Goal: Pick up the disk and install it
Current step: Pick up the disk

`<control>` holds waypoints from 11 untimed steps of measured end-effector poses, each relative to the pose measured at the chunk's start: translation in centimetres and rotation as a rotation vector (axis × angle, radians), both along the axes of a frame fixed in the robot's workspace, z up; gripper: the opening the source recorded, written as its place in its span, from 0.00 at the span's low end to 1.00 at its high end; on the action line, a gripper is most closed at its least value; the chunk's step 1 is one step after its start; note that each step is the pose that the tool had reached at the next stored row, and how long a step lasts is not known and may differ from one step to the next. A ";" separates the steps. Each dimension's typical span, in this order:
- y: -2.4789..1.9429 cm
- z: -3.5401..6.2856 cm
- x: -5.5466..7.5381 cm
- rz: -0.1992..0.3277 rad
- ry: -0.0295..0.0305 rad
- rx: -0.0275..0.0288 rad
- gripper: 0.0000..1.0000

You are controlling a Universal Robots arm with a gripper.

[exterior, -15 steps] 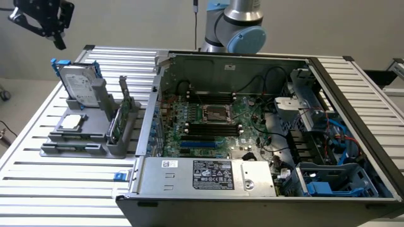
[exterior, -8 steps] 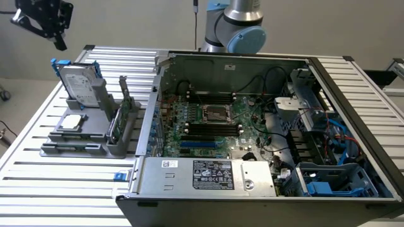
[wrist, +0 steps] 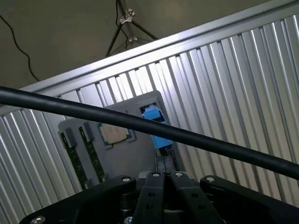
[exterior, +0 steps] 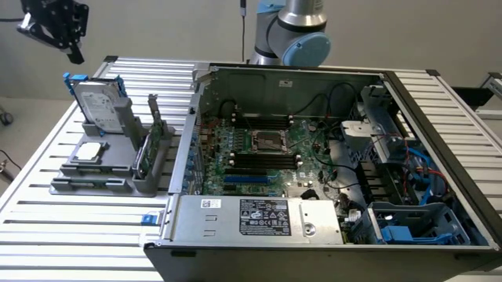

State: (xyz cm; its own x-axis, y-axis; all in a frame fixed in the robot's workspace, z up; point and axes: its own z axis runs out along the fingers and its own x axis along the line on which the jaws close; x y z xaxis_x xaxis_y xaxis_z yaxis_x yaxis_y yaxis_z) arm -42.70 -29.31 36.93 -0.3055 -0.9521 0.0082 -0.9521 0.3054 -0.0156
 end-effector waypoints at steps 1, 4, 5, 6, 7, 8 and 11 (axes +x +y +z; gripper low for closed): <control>0.00 -0.04 0.0 0.020 0.0000 0.0000 0.11; 0.00 -0.15 0.0 0.073 -0.0001 0.0001 0.11; 0.00 -0.19 0.0 0.090 -0.0001 0.0002 0.11; 0.00 -0.22 0.0 0.107 -0.0001 0.0004 0.11; 0.00 -0.25 0.0 0.122 0.0000 0.0004 0.11; 0.00 -0.27 0.0 0.136 0.0000 0.0004 0.11; 0.00 -0.35 0.0 0.176 -0.0001 0.0005 0.11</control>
